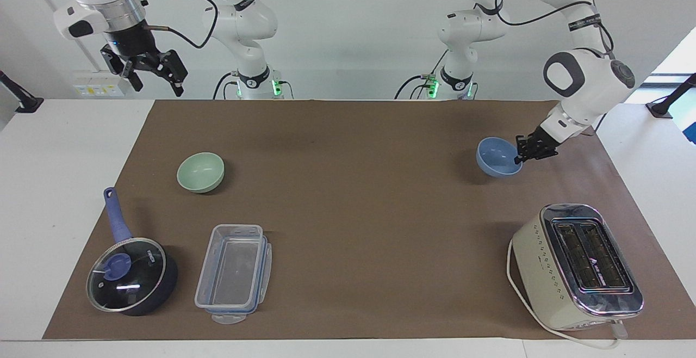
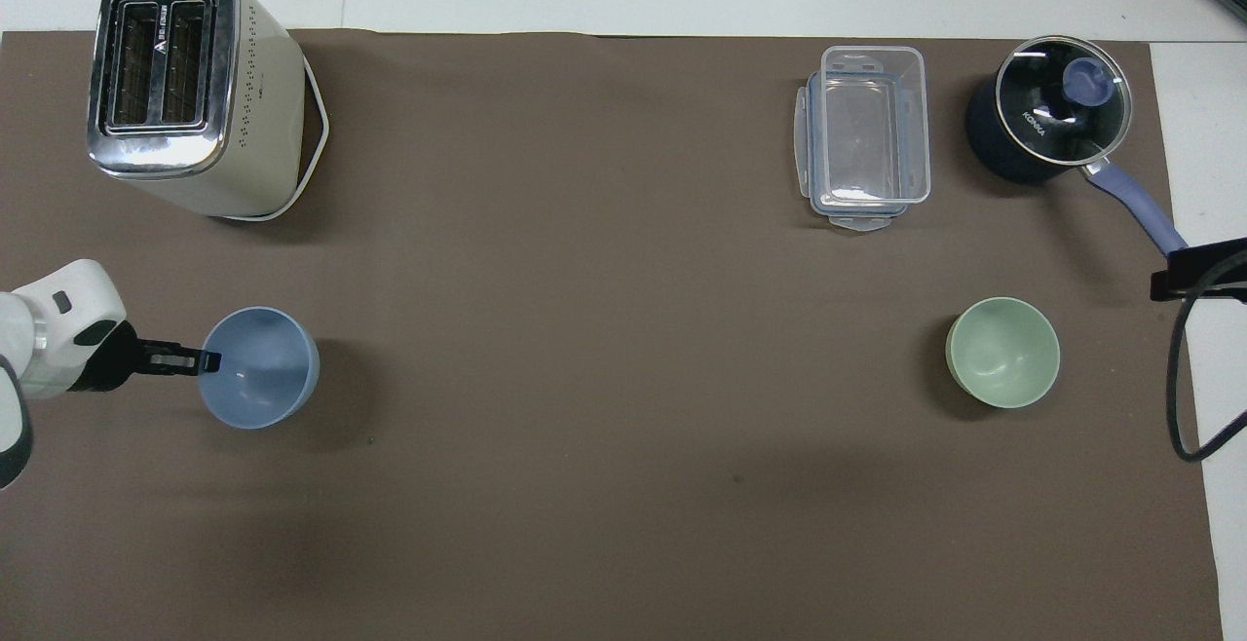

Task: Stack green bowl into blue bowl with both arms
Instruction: 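Grip the blue bowl rim and slide it toward the table center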

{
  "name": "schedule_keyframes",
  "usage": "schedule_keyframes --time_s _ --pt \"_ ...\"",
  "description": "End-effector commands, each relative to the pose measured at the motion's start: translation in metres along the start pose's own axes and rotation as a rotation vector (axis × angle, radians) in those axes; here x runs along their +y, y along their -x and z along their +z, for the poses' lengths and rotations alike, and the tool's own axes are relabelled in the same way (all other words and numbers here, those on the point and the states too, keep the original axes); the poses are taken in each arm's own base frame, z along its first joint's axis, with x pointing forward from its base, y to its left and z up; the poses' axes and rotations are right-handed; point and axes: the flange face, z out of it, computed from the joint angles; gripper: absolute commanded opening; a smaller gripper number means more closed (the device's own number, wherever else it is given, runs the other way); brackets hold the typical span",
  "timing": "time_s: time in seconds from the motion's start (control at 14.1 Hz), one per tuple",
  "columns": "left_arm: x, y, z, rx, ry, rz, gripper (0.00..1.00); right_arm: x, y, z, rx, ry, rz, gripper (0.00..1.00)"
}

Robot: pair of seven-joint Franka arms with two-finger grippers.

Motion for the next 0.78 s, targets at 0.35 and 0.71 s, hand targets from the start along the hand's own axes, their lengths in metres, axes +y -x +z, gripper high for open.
schedule_keyframes --time_s 0.35,0.71 --pt "0.208 -0.019 0.044 0.08 -0.077 -0.107 0.0 0.001 0.003 -0.004 0.002 -0.003 -0.016 1.0" --pt "0.321 -0.008 0.068 0.089 -0.107 -0.22 0.0 0.001 0.003 -0.003 0.0 -0.001 -0.016 1.0"
